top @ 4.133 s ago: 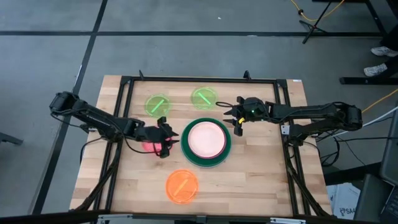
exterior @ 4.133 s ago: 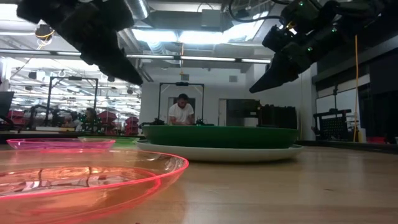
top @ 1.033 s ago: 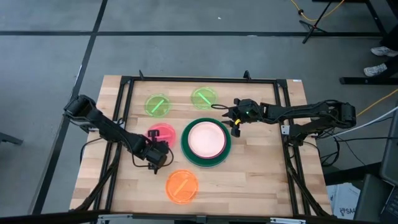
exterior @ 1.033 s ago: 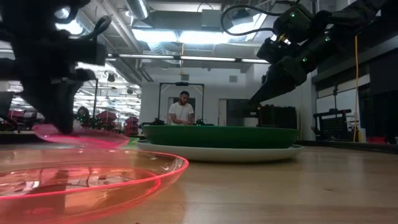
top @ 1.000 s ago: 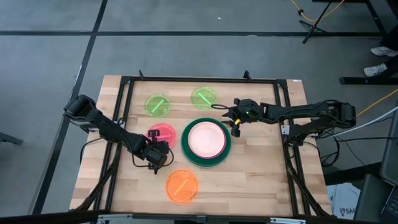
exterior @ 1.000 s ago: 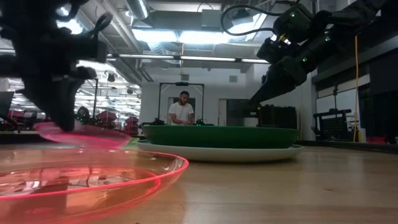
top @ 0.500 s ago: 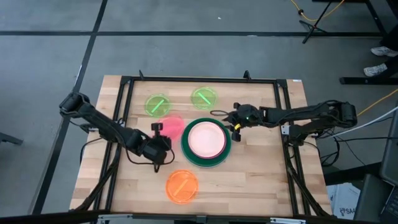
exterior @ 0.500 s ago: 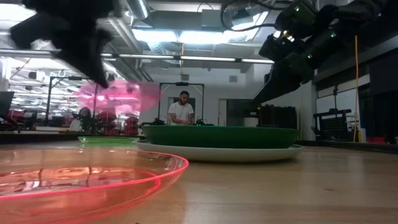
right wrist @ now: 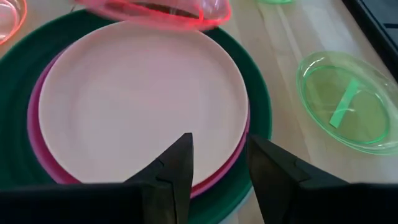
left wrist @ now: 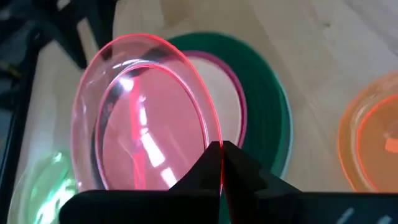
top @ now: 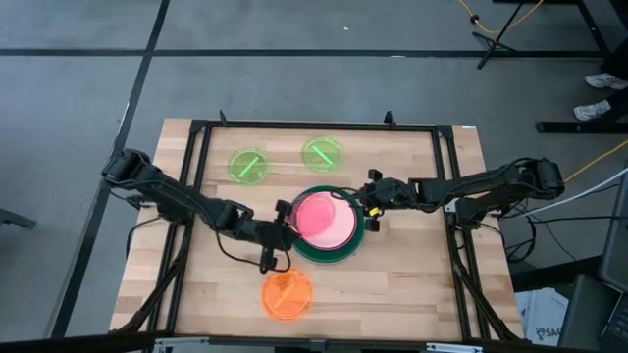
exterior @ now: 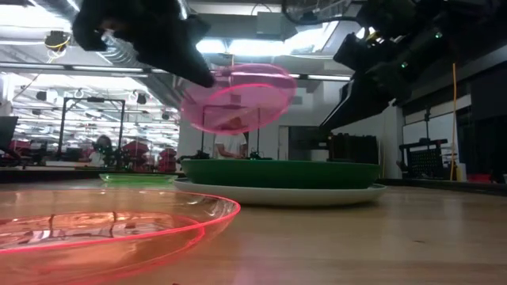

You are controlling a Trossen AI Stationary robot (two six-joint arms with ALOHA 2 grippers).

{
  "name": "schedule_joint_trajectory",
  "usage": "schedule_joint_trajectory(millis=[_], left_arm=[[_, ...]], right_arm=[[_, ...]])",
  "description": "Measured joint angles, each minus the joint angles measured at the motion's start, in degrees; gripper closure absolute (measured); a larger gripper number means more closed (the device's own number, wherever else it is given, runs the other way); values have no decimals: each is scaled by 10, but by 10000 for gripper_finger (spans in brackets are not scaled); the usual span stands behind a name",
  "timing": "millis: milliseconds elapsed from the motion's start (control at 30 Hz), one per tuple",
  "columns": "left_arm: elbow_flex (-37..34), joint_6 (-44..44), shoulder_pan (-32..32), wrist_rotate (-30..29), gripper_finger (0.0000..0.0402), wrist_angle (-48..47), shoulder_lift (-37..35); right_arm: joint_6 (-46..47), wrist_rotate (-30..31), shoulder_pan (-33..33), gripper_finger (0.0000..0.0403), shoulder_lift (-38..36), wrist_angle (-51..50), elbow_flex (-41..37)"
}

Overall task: Stack plastic plates
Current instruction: Stack the light pink plate on top of the orange plate

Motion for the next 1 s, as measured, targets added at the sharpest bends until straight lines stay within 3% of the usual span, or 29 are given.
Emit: schedule_joint_trajectory(millis=[233,467,1000], left_arm=[[0,34,28,47,401,67,44],[0,59,47,91,401,125,95],[0,45,66,95,401,155,153]], right_arm=[[8,29,17,265,0,-11,0],[41,31,34,265,-17,-98,2],[64,43,54,265,-15,-103,2]])
